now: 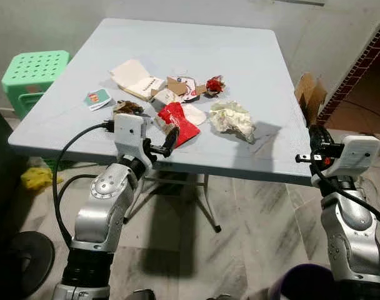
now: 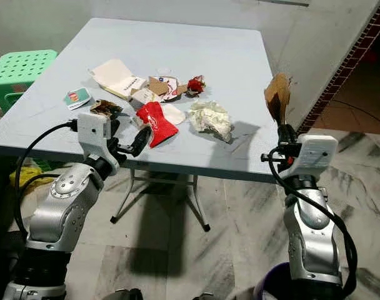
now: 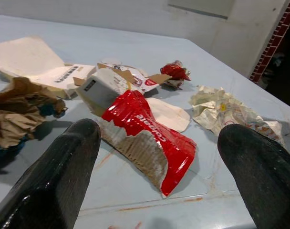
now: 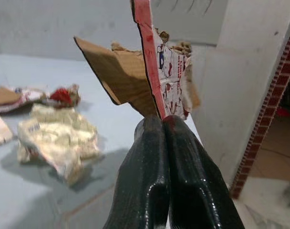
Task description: Picking trash to rubbish bin
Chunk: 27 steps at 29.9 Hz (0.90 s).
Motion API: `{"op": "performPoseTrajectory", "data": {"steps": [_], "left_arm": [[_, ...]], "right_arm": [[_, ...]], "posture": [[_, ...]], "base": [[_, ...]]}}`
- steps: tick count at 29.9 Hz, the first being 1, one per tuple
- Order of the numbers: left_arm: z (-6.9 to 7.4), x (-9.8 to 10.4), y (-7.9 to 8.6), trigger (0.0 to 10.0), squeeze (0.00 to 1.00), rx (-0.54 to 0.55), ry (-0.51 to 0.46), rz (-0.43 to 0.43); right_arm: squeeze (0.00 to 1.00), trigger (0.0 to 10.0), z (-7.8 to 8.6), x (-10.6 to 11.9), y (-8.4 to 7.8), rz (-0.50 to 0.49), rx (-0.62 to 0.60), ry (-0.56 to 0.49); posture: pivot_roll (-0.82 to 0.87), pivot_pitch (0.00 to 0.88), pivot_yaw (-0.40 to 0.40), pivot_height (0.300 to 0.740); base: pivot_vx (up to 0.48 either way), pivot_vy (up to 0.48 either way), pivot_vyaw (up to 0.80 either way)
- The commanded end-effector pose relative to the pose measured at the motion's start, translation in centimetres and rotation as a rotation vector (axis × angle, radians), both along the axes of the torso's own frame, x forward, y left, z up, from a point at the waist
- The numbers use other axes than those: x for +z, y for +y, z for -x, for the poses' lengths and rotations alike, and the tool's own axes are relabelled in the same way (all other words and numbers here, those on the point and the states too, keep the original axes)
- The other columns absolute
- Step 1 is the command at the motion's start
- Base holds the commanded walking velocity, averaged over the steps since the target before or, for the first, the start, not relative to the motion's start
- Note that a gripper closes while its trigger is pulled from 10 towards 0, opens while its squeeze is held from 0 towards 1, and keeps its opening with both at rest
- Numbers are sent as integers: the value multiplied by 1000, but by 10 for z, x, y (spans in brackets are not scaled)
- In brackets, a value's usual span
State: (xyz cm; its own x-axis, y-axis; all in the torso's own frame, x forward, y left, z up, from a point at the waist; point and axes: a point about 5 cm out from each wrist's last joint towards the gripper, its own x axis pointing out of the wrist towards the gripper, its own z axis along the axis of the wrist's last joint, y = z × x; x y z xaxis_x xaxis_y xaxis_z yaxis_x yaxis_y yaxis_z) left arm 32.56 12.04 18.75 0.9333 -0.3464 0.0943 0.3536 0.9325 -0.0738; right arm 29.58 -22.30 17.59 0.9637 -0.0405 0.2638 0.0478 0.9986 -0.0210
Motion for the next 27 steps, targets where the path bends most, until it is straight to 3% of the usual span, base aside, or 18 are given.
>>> {"op": "performPoseTrajectory", "data": {"steps": [1, 8, 27], "left_arm": [[1, -6, 0, 10000, 0, -3, 18, -4], [0, -7, 1, 10000, 0, -3, 24, -10], [3, -5, -11, 10000, 0, -73, 14, 14]], "right_arm": [[0, 10000, 4, 3, -3, -6, -26, -4], [0, 10000, 9, -4, -2, -22, -66, 34], [0, 10000, 15, -7, -1, -24, -95, 69]], "posture": [[-36, 138, -44, 740], [-46, 152, -31, 740], [-58, 164, -21, 740]], "base": [[0, 0, 0], [0, 0, 0], [0, 0, -722]]}}
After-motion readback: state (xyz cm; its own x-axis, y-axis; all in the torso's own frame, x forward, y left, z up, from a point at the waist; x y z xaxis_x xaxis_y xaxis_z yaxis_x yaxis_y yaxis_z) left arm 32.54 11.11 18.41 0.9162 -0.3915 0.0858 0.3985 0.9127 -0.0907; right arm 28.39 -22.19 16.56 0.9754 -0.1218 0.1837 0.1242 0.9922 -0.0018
